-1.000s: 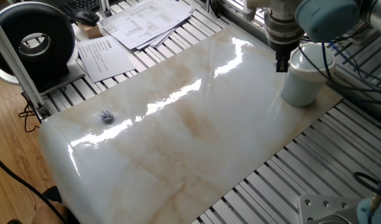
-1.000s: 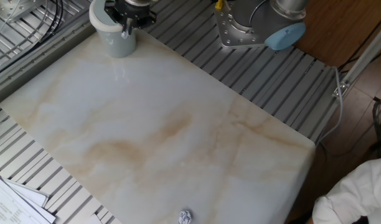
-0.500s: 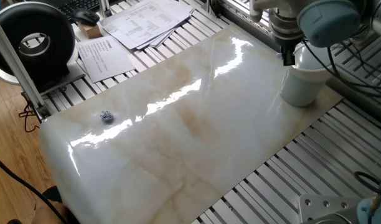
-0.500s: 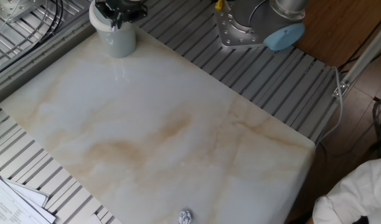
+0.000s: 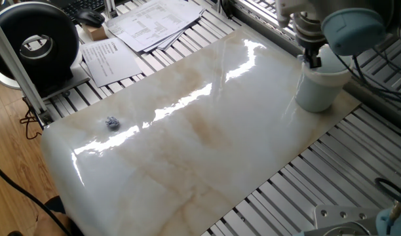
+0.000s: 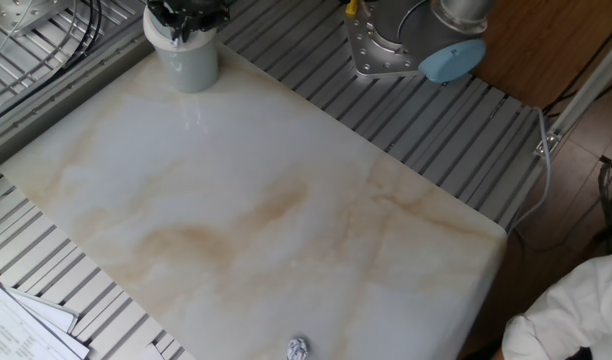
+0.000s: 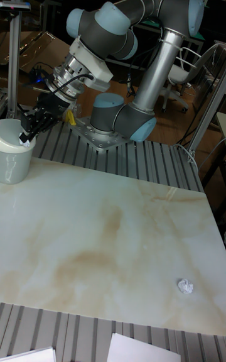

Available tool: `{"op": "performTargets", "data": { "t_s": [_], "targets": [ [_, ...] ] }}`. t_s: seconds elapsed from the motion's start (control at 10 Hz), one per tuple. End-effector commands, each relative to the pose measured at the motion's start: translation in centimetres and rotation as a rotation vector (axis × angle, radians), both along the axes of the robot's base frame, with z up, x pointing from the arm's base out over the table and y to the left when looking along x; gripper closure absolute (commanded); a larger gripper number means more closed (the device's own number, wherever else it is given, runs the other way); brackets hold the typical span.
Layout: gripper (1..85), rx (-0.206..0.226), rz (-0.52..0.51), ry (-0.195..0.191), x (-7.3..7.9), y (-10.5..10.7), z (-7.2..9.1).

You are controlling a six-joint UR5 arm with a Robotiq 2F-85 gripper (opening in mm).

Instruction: Put the garbage in the trash can

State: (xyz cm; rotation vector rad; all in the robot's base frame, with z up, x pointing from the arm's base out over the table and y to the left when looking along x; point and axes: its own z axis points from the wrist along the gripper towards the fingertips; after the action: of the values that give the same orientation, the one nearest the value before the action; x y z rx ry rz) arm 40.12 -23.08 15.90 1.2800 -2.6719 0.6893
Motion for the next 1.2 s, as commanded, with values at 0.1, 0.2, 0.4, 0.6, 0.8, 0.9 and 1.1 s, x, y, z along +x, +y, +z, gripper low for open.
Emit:
{"op": "performTargets", "data": {
  "t_s": [0.1, 0.2, 0.4, 0.6, 0.8, 0.9, 1.1],
  "targets": [
    [84.0, 0.039, 0.017, 0.026, -2.4, -0.7, -0.1],
    [84.0, 0.041, 0.020, 0.026, -2.3, -0.7, -0.3],
    [84.0, 0.045, 0.028, 0.023, -1.9, -0.6, -0.6],
    [84.0, 0.065, 0.040, 0.026, -1.6, 0.0, -1.2],
    [84.0, 0.063, 0.038, 0.032, -1.1, 0.3, -1.4],
    [53.3, 0.054, 0.055, 0.045, -1.1, 0.3, -1.2],
    [26.7, 0.058, 0.084, 0.056, -1.1, 0.5, -1.1]
  ]
}}
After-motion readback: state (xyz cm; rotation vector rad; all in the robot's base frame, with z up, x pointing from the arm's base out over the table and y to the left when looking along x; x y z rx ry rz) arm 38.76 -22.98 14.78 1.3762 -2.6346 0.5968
